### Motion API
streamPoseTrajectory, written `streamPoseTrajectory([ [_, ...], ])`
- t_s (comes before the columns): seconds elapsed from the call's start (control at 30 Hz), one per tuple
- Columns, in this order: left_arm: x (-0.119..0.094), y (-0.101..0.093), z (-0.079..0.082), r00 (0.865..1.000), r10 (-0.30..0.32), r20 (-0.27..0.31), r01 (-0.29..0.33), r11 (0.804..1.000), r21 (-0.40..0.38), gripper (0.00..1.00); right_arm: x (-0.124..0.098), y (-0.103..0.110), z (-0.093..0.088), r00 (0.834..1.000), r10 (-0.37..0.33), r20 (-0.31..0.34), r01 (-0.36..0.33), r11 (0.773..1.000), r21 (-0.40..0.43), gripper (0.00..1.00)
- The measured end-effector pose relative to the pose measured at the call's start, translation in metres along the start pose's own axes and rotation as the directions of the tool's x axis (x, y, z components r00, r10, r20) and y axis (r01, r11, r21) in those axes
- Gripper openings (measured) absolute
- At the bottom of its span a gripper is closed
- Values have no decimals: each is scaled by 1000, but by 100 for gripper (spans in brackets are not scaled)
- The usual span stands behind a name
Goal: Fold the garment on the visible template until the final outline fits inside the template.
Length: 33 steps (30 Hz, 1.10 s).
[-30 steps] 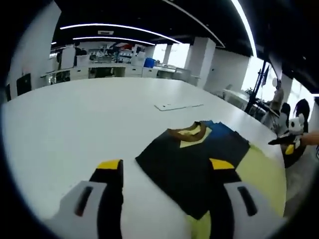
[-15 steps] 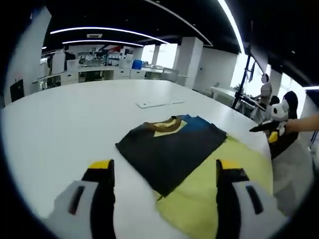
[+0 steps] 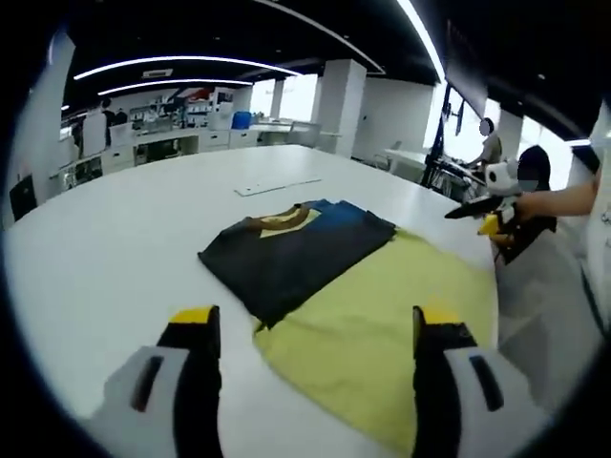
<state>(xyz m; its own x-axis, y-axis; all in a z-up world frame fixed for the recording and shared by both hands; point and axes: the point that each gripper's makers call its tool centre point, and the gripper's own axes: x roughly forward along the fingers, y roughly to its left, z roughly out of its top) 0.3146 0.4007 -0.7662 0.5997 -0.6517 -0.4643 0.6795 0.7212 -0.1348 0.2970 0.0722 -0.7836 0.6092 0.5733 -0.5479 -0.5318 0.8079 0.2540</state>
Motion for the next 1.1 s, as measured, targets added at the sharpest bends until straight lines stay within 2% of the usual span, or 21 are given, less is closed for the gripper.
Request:
streamPoseTrajectory([
  [0.13, -10, -13, -7, 1000, -6, 5, 6, 999, -33, 79, -4, 1, -4, 1000, -6, -4, 6, 1000, 1, 95],
  [0.3, -19, -17, -19, 1000, -12, -18, 11, 999, -33, 79, -8, 2, -7, 1000, -8, -8, 8, 1000, -2, 95],
  [0.4, -22, -33, -21, 1000, -17, -22, 16, 999, -42, 77, -10, 4, -12, 1000, -2, -21, 2, 1000, -9, 93],
  [0.47, -25, -37, -28, 999, -23, -42, 20, 997, -73, 77, -12, 6, -19, 999, 3, -41, -4, 1000, -28, 93],
  [0.53, -28, -44, -42, 995, -55, -81, 43, 990, -135, 77, -13, 6, -27, 998, 4, -70, -7, 999, -47, 92],
  [0.6, -29, -46, -53, 993, -77, -94, 60, 985, -163, 75, -15, 11, -40, 993, 12, -116, -20, 997, -71, 89],
  [0.7, -35, -50, -74, 985, -85, -150, 48, 972, -232, 69, -17, 12, -54, 986, 24, -162, -37, 996, -79, 81],
  [0.83, -40, -53, -81, 985, -79, -151, 41, 969, -242, 69, -21, 16, -67, 980, 26, -196, -44, 995, -89, 73],
  [0.87, -43, -56, -86, 982, -81, -170, 33, 964, -265, 69, -21, 16, -70, 979, 28, -203, -47, 995, -87, 71],
  [0.97, -49, -56, -101, 969, -79, -233, 17, 966, -258, 67, -24, 21, -80, 971, 46, -234, -67, 994, -83, 63],
  [1.07, -53, -67, -107, 959, -82, -270, 1, 958, -287, 64, -26, 22, -87, 964, 48, -262, -79, 991, -108, 57],
  [1.1, -55, -66, -109, 958, -65, -279, -22, 955, -297, 63, -26, 21, -89, 963, 48, -266, -81, 990, -114, 55],
])
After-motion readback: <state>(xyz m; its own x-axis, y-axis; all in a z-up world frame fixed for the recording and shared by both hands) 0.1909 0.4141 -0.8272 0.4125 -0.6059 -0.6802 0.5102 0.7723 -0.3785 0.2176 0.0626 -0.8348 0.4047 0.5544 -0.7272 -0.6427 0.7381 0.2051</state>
